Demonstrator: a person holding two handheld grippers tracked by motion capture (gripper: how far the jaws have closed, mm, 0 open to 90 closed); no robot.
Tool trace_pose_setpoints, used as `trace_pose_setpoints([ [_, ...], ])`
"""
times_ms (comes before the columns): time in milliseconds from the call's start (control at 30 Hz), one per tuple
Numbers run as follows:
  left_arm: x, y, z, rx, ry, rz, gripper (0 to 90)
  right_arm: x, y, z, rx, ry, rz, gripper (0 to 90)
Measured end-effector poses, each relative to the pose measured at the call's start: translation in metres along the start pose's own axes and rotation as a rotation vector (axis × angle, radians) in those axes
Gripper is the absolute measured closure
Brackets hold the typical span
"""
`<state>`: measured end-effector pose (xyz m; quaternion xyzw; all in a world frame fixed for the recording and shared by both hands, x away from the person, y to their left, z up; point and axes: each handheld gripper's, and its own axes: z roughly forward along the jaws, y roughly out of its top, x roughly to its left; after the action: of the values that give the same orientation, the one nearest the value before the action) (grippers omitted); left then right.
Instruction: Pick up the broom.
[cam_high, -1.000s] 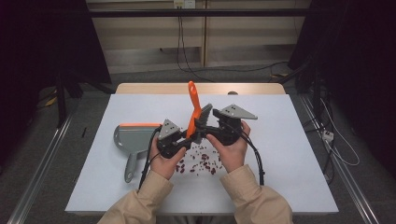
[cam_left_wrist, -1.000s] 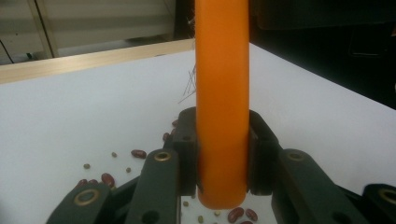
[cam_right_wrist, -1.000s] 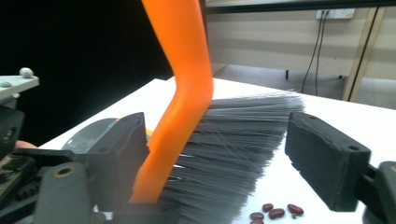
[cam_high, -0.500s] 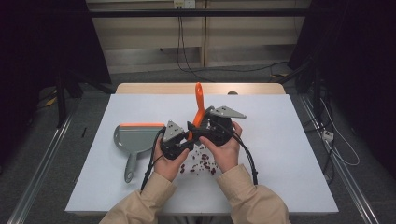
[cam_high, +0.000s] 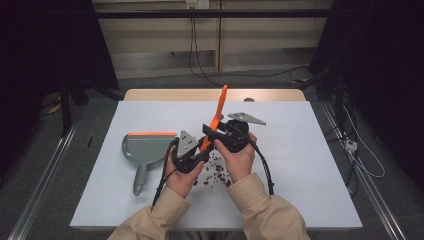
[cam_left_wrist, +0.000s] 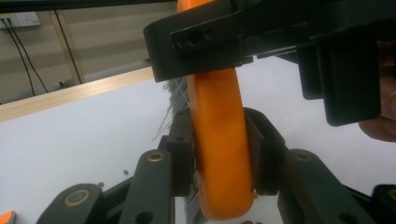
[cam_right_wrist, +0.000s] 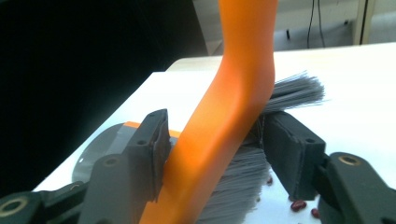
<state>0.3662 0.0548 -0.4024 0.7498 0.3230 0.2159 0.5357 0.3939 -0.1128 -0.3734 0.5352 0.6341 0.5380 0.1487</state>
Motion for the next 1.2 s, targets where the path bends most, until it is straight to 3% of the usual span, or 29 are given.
trace_pose_setpoints([
  [133, -0.004, 0.0, 0.0, -0.004, 0.024, 0.028, 65.4, 0.0, 0.003, 0.0, 0.033, 0.006, 0.03, 48.0],
  [267, -0.004, 0.002, -0.001, -0.013, 0.04, 0.028, 63.5, 0.005, 0.005, -0.002, 0.033, 0.011, 0.049, 54.7],
  [367, -0.003, 0.002, -0.001, -0.024, 0.052, 0.028, 57.8, 0.006, 0.009, -0.001, 0.051, 0.04, 0.058, 64.3],
  [433, -0.002, 0.002, 0.0, -0.036, 0.04, 0.007, 56.0, 0.006, 0.01, -0.002, 0.047, 0.048, 0.056, 67.8],
  [500, 0.002, 0.002, -0.001, -0.053, 0.016, 0.001, 50.1, 0.004, 0.012, -0.002, 0.032, 0.052, 0.011, 69.7],
  [533, 0.004, 0.002, -0.002, -0.055, 0.021, 0.006, 50.1, 0.004, 0.012, -0.002, 0.032, 0.052, 0.011, 69.7],
  [567, 0.005, 0.002, -0.002, -0.045, 0.022, 0.002, 43.0, 0.001, 0.013, -0.002, 0.034, 0.062, 0.019, 69.7],
  [600, 0.008, 0.002, -0.003, -0.04, 0.015, -0.009, 35.3, -0.002, 0.015, -0.003, 0.023, 0.037, -0.023, 69.7],
  [733, 0.011, 0.002, -0.006, -0.03, -0.01, -0.02, 29.7, -0.011, 0.019, -0.008, 0.025, 0.035, -0.028, 69.7],
  [833, 0.016, 0.003, -0.009, -0.029, -0.026, -0.002, 25.0, -0.017, 0.021, -0.012, 0.033, 0.026, -0.06, 69.7],
  [967, 0.025, 0.004, -0.016, -0.021, -0.042, -0.015, 20.6, -0.028, 0.024, -0.021, 0.049, 0.019, -0.089, 69.6],
  [1200, 0.039, 0.005, -0.032, -0.021, -0.073, -0.017, 15.6, -0.047, 0.028, -0.037, 0.08, 0.005, -0.105, 69.6],
])
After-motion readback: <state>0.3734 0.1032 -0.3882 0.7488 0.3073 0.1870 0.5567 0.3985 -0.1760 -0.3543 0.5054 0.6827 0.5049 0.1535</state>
